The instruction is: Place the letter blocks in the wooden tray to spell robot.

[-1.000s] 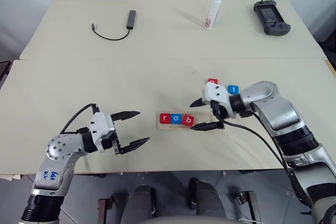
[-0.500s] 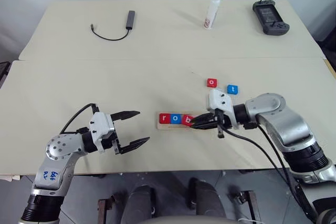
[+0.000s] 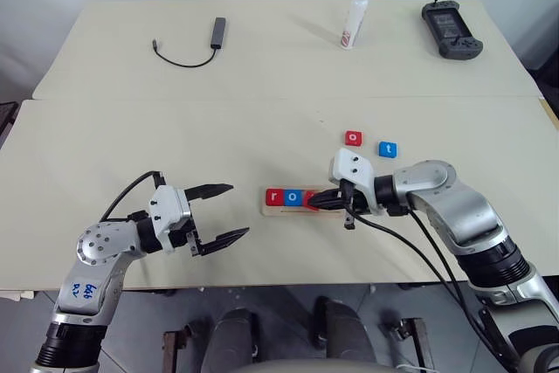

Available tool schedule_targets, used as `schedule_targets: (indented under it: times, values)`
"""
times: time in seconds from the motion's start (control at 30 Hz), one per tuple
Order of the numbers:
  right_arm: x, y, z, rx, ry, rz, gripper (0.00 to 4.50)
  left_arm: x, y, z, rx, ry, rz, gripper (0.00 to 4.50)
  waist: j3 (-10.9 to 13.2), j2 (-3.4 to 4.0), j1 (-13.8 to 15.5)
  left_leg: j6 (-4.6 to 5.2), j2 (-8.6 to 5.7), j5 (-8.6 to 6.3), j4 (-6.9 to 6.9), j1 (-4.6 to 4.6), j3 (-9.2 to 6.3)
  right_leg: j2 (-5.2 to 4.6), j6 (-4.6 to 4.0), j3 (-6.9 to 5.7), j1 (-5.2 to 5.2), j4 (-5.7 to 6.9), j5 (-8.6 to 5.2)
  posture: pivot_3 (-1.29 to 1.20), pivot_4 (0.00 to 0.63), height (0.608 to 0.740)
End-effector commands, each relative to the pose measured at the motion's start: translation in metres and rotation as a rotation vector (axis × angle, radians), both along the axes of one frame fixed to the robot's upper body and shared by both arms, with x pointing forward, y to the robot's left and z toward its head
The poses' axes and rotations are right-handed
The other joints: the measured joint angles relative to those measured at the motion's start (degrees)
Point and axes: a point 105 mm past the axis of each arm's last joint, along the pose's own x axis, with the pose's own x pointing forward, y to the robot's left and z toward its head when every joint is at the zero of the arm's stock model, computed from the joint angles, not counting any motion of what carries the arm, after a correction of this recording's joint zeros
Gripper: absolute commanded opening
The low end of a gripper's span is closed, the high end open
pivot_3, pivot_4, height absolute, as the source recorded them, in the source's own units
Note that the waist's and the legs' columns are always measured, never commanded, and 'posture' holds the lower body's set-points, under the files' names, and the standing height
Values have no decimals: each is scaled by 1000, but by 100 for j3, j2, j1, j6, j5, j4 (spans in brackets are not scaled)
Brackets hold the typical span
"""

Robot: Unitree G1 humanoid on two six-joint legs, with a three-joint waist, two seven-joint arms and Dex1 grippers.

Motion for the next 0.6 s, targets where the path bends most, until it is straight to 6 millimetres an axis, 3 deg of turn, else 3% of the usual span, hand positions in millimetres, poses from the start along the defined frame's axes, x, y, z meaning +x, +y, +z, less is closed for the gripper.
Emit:
schedule_targets:
  times: [0.03, 0.2, 0.37, 0.6]
  values:
    - [-12, 4, 10, 6, 0, 85, 35, -1, -2, 8, -7, -34, -5, 4500, 0, 0, 3, 0, 0, 0, 0, 0, 0, 0, 0, 0, 0, 0, 0, 0, 150, 740]
    - [-24, 11, 10, 8, 39, 126, 35, -1, -2, 8, -10, -35, -4, 4500, 0, 0, 0, 0, 1, 0, 0, 0, -1, 0, 0, 0, 0, 0, 0, 0, 150, 740]
    - [-16, 8, -2, -42, 33, 59, 35, -1, -3, 8, -11, -35, -7, 4500, 0, 0, 3, 0, 0, 0, 0, 0, -1, 0, 0, 0, 0, 0, 0, 0, 150, 740]
    - [-5, 0, -1, -67, 0, 6, 35, 0, -4, 8, -11, -36, -6, 4500, 0, -1, 1, 0, 0, 0, 0, 0, 0, 0, 0, 0, 0, 0, 0, 0, 150, 740]
